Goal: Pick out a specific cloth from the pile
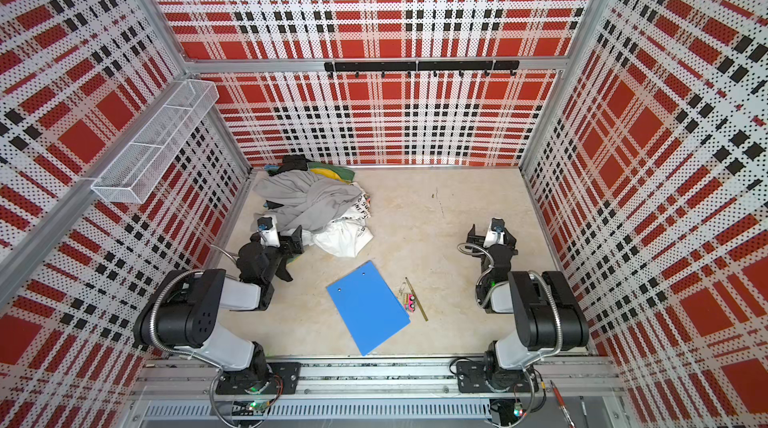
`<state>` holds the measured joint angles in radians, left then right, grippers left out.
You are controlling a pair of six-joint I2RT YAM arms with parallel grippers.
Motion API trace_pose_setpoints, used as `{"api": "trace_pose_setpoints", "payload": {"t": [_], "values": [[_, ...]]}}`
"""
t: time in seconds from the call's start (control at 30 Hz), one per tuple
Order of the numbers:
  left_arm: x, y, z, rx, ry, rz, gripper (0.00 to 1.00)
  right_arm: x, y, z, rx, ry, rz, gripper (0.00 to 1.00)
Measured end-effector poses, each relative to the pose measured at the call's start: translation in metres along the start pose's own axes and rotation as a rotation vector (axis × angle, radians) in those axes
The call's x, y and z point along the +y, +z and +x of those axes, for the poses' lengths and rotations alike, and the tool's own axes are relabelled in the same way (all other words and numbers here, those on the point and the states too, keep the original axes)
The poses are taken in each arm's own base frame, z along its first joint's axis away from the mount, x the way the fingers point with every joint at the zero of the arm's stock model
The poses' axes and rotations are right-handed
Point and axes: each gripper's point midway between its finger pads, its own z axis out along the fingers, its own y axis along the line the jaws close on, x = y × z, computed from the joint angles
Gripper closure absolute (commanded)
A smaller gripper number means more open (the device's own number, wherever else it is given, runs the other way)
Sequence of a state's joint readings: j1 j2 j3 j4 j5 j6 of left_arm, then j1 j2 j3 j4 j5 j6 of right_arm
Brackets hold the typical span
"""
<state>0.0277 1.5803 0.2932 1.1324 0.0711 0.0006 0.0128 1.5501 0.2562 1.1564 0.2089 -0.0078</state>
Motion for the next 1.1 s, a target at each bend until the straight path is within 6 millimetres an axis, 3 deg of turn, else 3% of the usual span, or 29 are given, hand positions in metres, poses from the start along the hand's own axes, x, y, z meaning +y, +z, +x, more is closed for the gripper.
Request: {"api": "trace_pose_setpoints", "payload": {"t": [0.87,0.97,1.1], "values": [[0.001,-0.004,-0.002,-0.011,-0.002,-0.005,0.01,-0.002,-0.006,-0.002,-0.026,0.006,0.006,0.0],[0.003,-0.011,-0.008,-0.029,-0.009,-0.023,0.01,-0.004,-0.009,-0.002,-0.027,0.007,0.01,0.0],[0.008,-0.019,-0.026,-0.071,-0.02,-0.052,0.01,-0.008,-0.017,-0.019,-0.066,0.018,0.028,0.0]]}}
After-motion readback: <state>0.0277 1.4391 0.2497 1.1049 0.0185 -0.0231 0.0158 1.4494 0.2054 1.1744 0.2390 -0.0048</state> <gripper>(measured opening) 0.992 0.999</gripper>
